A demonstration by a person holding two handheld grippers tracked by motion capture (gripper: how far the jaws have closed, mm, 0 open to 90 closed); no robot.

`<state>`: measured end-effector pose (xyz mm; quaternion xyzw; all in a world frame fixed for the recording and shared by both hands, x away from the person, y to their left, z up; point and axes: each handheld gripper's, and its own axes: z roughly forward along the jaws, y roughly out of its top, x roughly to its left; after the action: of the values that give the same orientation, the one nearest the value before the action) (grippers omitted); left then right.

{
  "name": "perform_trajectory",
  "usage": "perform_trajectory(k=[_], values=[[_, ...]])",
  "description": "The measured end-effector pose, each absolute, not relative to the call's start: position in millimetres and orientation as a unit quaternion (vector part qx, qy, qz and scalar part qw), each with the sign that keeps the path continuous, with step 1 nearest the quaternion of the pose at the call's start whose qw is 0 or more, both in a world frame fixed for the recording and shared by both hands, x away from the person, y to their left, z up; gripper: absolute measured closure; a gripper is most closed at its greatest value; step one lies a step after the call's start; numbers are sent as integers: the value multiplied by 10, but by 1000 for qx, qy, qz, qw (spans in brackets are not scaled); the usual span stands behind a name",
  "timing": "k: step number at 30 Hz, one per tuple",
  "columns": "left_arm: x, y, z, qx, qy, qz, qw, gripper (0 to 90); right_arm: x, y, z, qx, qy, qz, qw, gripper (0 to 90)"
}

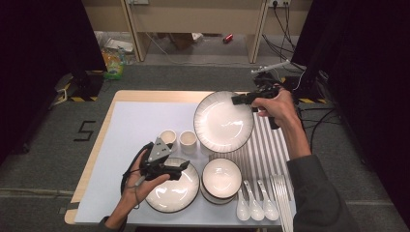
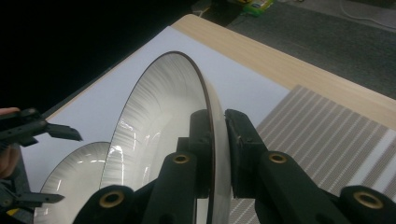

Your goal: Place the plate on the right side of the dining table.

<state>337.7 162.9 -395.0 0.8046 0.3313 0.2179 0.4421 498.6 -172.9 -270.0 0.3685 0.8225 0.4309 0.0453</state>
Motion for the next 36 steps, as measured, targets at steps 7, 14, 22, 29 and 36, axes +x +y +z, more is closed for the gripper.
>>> perform_trajectory(k=[7,14,22,29,36], values=[[3301,1979,-4024,795,359,227,434,188,5081,-2091,-2815,416,806,416,63,813],[3224,2270,-4176,787,388,219,427,189,5150,-2306,-2996,445,797,403,64,811],[3121,2546,-4296,770,417,216,432,190,5225,-2481,-3267,473,787,391,59,806],[3060,2724,-4423,763,437,212,426,191,5254,-2562,-3422,487,783,384,54,804],[3090,2997,-4735,759,480,210,387,192,5268,-2672,-3635,503,778,374,47,802]])
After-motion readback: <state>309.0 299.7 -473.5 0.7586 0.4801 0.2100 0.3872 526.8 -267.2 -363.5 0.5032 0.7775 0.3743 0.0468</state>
